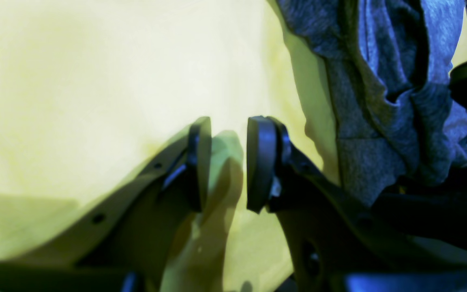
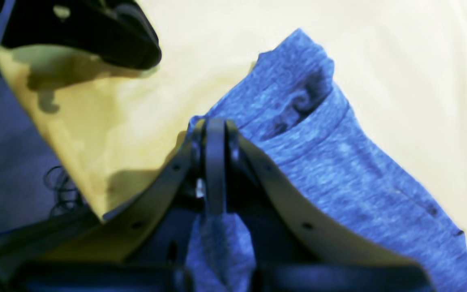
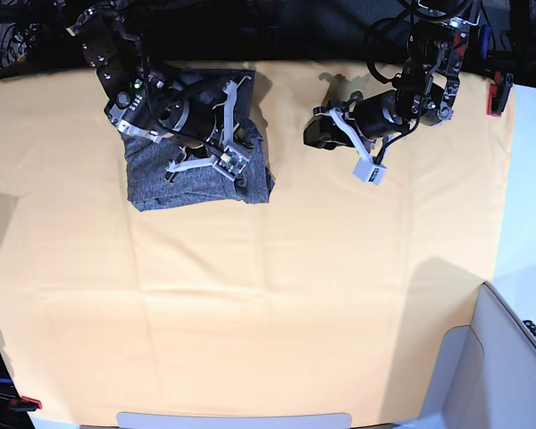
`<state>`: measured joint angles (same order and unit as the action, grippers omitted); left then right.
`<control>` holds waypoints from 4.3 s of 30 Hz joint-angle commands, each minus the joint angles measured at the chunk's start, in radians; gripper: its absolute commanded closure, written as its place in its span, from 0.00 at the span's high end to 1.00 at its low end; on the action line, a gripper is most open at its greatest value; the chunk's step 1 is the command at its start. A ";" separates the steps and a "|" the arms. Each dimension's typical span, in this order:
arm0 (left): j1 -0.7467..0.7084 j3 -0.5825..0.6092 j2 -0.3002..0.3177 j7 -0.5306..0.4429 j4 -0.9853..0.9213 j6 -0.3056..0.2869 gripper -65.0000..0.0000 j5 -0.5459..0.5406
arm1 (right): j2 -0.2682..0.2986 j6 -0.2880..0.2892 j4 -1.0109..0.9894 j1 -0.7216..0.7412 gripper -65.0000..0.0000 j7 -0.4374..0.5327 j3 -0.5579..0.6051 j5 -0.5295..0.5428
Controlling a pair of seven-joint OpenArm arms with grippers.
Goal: Fold the T-shirt properly
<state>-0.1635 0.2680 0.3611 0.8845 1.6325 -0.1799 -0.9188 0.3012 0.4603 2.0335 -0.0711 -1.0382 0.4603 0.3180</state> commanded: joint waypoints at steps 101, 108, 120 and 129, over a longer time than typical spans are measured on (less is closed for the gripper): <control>0.032 -0.059 0.016 0.037 -0.047 0.012 0.25 0.030 | 0.197 0.144 0.020 0.038 0.00 -0.070 -0.229 0.432; 0.032 -0.059 0.014 0.037 -0.048 0.012 0.25 0.030 | 0.252 0.142 0.016 0.063 0.00 -0.038 -0.495 0.608; 0.026 -0.102 -0.044 0.144 -0.041 0.007 0.40 0.016 | 0.148 -0.093 -0.369 0.164 0.43 0.117 -0.614 0.574; 0.011 -0.206 -0.104 0.309 -0.019 0.007 0.41 -0.309 | 0.129 0.104 -0.727 0.308 0.50 0.002 -0.641 0.582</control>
<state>-0.1604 0.0654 0.2554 1.1919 1.5963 -0.1749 -1.1931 0.4118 0.5476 1.2892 0.2153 -1.0489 -0.1738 0.8742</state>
